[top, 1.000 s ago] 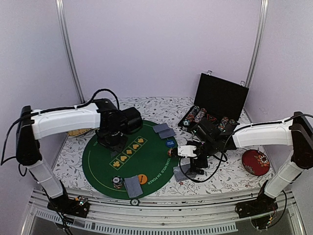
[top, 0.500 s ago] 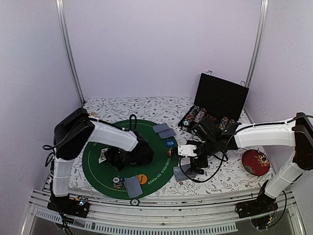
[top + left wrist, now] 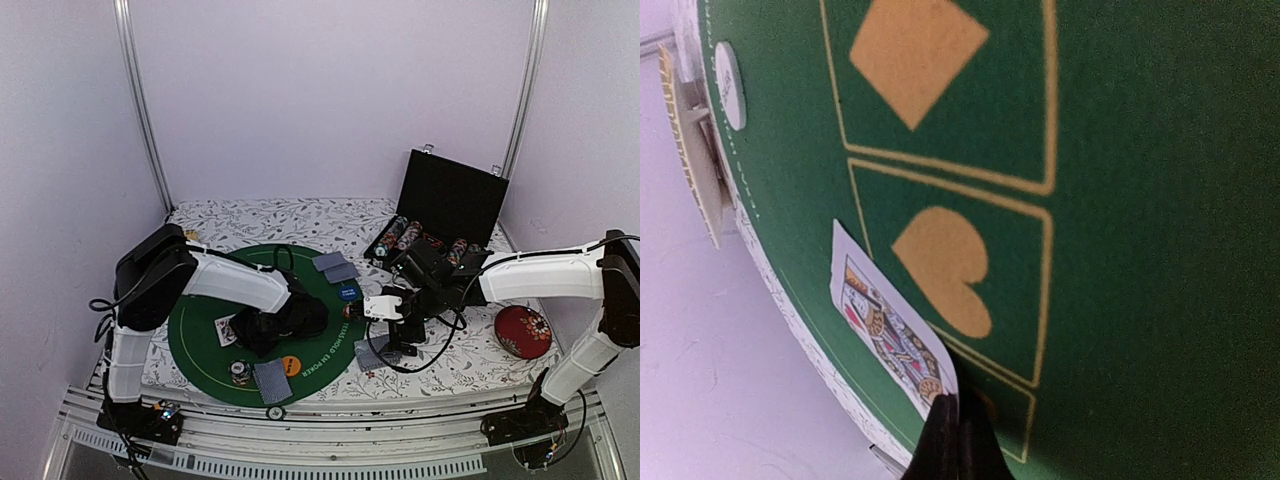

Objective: Distribute texas hold em gaming equipment
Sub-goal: Flop the poker card into the community card area.

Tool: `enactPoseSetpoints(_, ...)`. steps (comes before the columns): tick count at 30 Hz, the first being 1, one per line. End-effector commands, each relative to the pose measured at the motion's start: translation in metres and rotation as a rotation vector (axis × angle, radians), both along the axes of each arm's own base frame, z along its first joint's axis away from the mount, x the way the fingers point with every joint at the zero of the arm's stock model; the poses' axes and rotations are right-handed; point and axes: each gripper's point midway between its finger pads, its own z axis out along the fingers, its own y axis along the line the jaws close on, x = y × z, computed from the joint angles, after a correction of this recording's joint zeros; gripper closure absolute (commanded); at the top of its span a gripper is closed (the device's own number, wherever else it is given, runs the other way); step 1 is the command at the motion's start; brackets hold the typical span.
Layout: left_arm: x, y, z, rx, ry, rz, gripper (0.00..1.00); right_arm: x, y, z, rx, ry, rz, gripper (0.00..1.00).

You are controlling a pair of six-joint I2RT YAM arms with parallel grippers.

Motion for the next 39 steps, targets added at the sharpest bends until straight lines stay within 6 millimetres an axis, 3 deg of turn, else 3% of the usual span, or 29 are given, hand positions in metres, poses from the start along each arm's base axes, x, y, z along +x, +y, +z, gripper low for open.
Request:
enactPoseSetpoints(1,-0.011,-0.023,-0.015,-0.132,0.088,0.032,1.0,-0.002,0.006,0.005,0.018,0.005,0.004,0.01)
enactPoseSetpoints(6,-0.011,-0.022,-0.016,-0.156,0.102,0.1,1.0,-0.003,0.006,0.005,0.016,0.009,0.005,0.01)
enactPoseSetpoints(12,0.007,-0.03,-0.009,-0.266,0.058,0.19,1.0,-0.003,0.005,0.003,0.011,0.012,0.003,0.01)
enactPoseSetpoints(25,0.024,-0.025,-0.007,-0.355,0.04,0.314,1.0,-0.004,0.004,-0.001,-0.001,0.019,0.004,0.01)
enactPoseSetpoints(34,0.025,-0.044,-0.006,-0.469,0.072,0.305,0.63,-0.005,0.003,-0.004,-0.012,0.023,0.003,0.01)
enactPoseSetpoints(39,0.034,-0.077,0.022,-0.662,0.066,0.232,0.6,-0.004,0.003,-0.003,-0.011,0.022,0.005,0.01)
